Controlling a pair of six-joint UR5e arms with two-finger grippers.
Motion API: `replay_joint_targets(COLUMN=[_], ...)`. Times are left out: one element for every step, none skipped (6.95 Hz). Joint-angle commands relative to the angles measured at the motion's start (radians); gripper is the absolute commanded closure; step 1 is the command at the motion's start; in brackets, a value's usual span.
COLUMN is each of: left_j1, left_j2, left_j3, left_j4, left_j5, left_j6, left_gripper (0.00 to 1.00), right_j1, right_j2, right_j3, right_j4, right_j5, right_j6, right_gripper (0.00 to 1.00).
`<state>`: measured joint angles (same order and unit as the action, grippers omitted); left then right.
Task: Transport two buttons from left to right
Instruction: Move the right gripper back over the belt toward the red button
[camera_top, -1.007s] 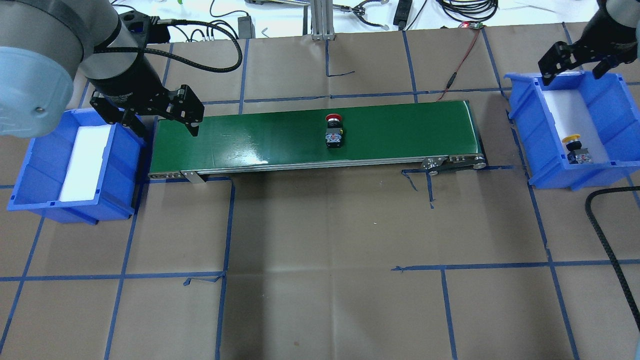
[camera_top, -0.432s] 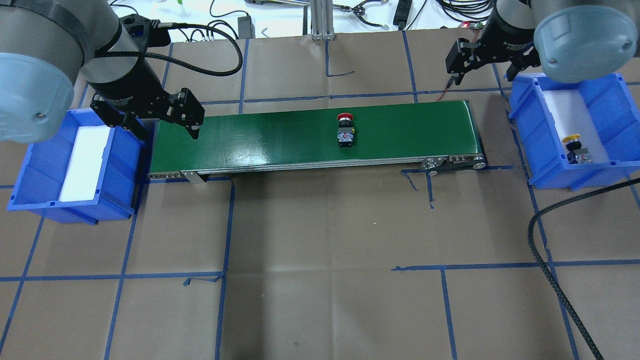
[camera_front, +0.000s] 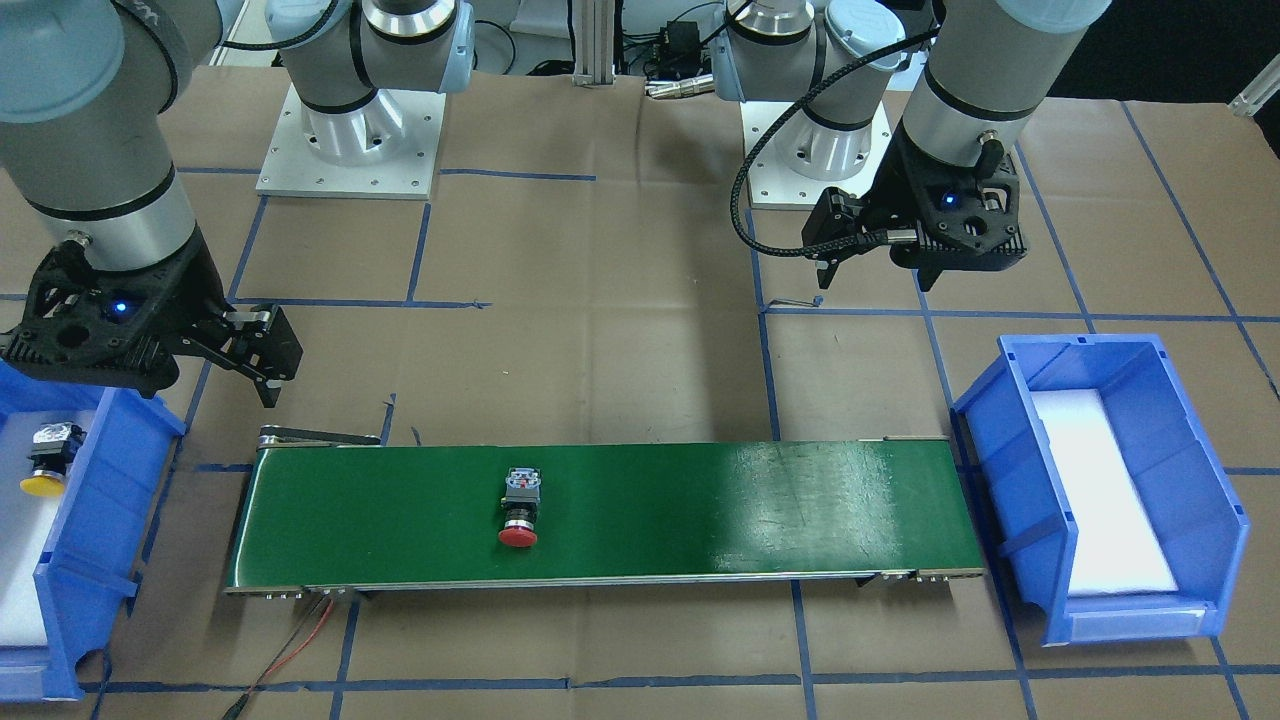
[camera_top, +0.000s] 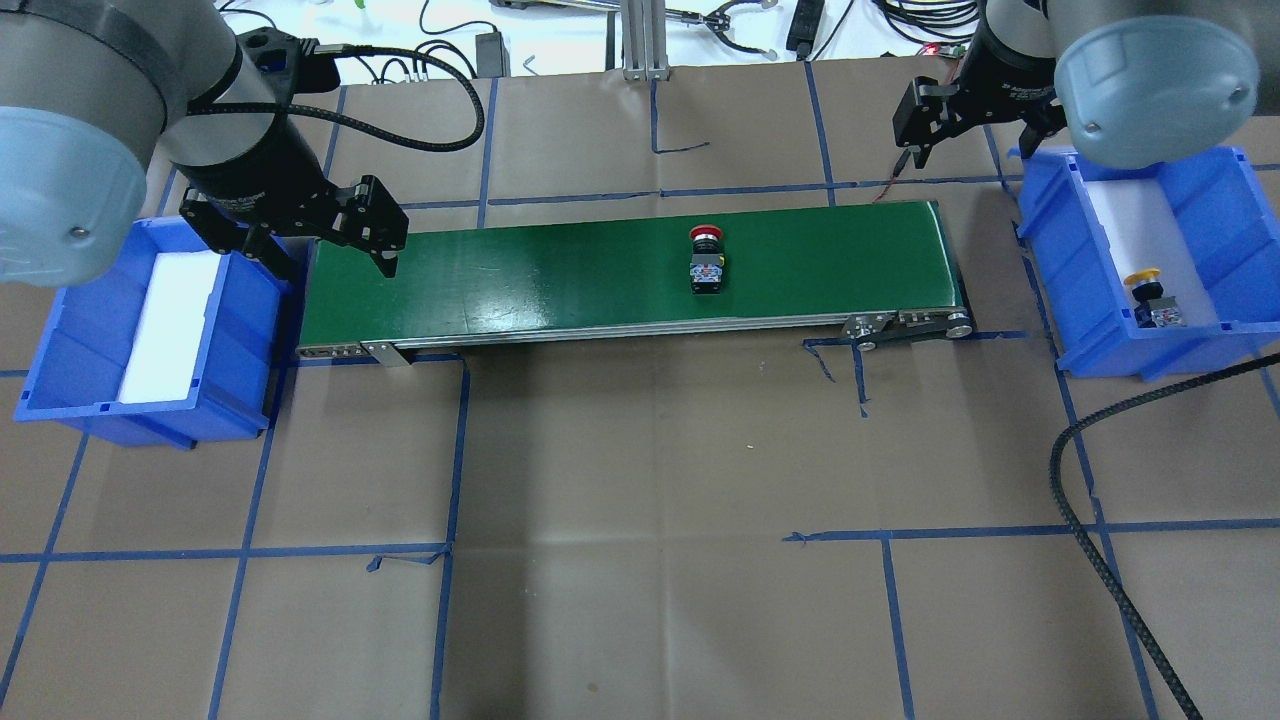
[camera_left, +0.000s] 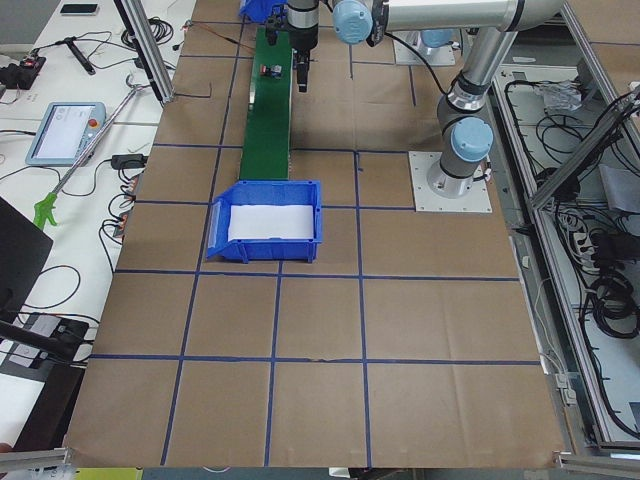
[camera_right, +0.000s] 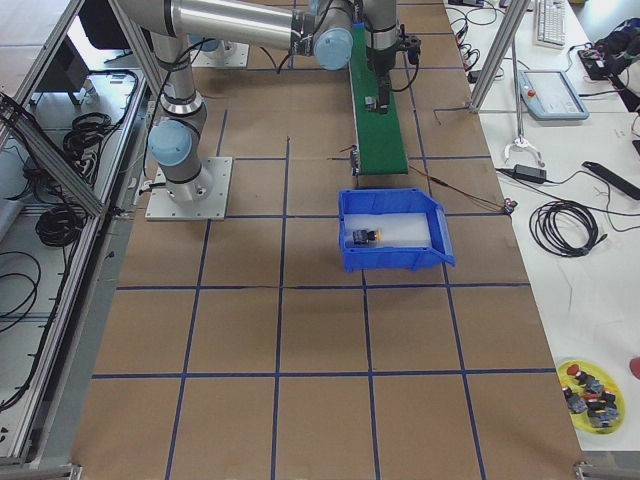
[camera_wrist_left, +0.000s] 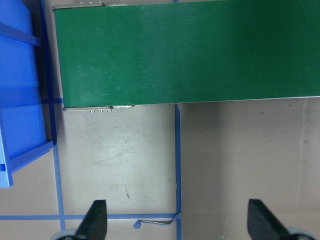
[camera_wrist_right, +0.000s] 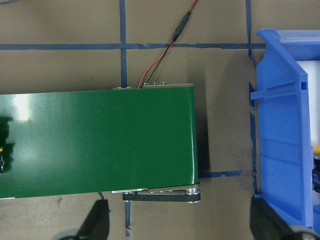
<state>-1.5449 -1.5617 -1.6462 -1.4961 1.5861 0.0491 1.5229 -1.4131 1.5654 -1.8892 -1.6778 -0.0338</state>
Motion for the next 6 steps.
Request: replay_joint_targets(left_j1=[-0.001, -0.001, 0.0, -0.001, 0.0, -0.001], left_j2=[0.0, 0.0, 0.0, -0.001, -0.001, -0.001], left_j3=[0.0, 0.0, 0.0, 0.0, 0.0, 0.0], left_j4=[0.001, 0.001, 0.001, 0.001, 0.001, 0.001], left_j5=[0.0, 0.0, 0.0, 0.0, 0.0, 0.0], left_j6=[0.0, 0.0, 0.0, 0.0, 0.0, 0.0], left_gripper=[0.0, 0.0, 0.0, 0.0, 0.0, 0.0], right_j1=[0.0, -0.001, 0.0, 0.003, 0.008, 0.008], right_j2=[0.011, 0.013, 0.011, 0.008, 0.019, 0.022], right_j3=[0.001, 0.004, 0.008, 0.013, 0.04, 0.085], right_j4=[0.001, -0.001, 0.001, 0.001, 0.005, -0.002], right_j5=[-0.008, -0.008, -0.002, 0.001, 0.012, 0.1], right_j6=[0.002, 0.002, 0.003, 0.003, 0.023, 0.073], right_gripper=[0.0, 0.0, 0.0, 0.0, 0.01, 0.01])
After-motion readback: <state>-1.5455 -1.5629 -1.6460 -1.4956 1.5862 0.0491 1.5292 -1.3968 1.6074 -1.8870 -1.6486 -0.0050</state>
